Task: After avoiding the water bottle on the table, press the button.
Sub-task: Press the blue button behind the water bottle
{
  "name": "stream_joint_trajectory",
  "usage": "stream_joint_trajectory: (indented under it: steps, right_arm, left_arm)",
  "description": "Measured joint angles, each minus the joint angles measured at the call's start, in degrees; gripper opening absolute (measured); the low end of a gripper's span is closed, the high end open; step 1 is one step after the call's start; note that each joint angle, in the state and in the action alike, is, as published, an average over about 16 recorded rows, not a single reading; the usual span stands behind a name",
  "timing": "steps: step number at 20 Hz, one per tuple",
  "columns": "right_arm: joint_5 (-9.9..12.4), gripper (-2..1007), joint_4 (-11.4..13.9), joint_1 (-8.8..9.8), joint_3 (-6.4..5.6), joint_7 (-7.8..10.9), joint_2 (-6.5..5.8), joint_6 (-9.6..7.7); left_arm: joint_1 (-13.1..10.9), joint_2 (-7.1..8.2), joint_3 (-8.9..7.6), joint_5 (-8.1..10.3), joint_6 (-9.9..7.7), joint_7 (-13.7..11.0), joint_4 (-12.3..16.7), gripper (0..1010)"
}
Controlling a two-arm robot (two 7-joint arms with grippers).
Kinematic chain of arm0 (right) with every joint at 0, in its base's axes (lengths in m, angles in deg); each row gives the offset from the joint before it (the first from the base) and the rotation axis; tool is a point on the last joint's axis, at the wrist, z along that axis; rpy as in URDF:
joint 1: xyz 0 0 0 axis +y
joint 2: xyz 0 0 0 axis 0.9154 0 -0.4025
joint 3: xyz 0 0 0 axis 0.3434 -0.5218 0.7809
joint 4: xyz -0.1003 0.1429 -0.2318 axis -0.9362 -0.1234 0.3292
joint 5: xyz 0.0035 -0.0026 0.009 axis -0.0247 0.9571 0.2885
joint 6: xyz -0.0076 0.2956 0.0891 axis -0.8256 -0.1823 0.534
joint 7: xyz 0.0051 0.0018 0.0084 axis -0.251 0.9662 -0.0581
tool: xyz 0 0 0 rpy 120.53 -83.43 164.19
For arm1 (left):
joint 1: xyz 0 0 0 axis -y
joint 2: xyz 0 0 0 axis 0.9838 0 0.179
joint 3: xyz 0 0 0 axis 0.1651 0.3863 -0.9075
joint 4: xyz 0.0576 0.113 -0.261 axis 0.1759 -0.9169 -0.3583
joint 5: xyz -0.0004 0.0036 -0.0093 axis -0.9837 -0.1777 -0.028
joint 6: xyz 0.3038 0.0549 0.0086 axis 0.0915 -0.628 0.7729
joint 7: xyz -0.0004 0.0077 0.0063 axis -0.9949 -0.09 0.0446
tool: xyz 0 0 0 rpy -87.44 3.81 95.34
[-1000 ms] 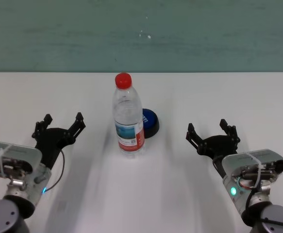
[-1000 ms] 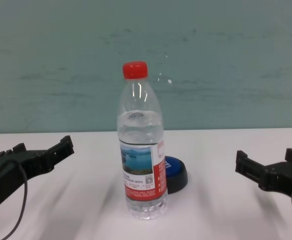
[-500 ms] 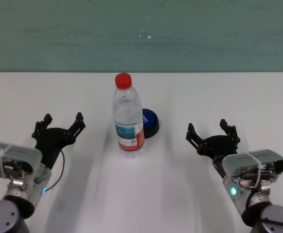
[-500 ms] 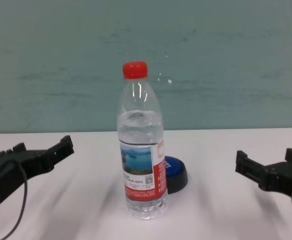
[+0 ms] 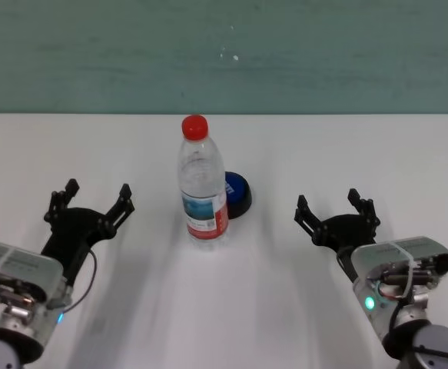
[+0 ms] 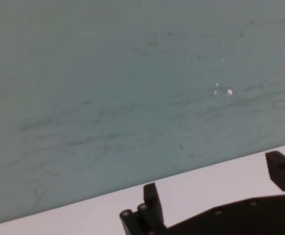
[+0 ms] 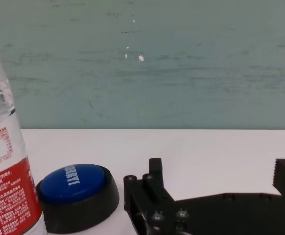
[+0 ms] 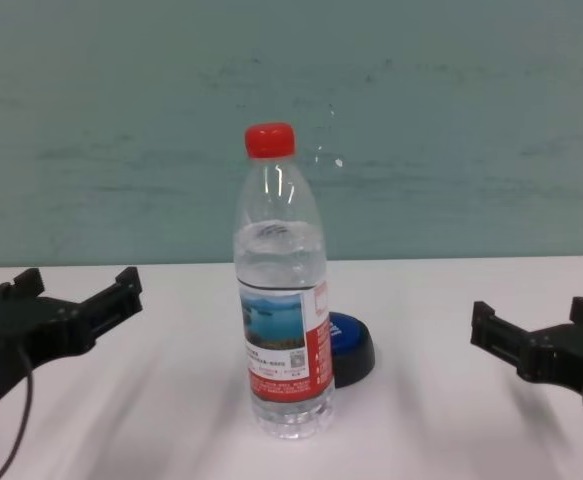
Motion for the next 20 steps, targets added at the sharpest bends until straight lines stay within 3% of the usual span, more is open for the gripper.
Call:
stream_joint_trajectory:
  steps: [7, 14, 20]
  right_arm:
    - [0.0, 1004, 0.0, 0.0, 0.0, 0.0, 0.0, 0.0]
    - [0.0, 1004, 0.0, 0.0, 0.0, 0.0, 0.0, 0.0]
    - [0.0, 1004, 0.0, 0.0, 0.0, 0.0, 0.0, 0.0]
  left_arm:
    - [-3.1, 0.99, -1.91, -1.37, 1.83, -1.4, 2.6, 1000]
    - [-6.7, 1.63, -4.02, -1.63, 2.33, -3.0, 5.3, 1000]
    - [-10.9, 2.04, -4.83, -1.96, 2.53, -4.7, 8.8, 1000]
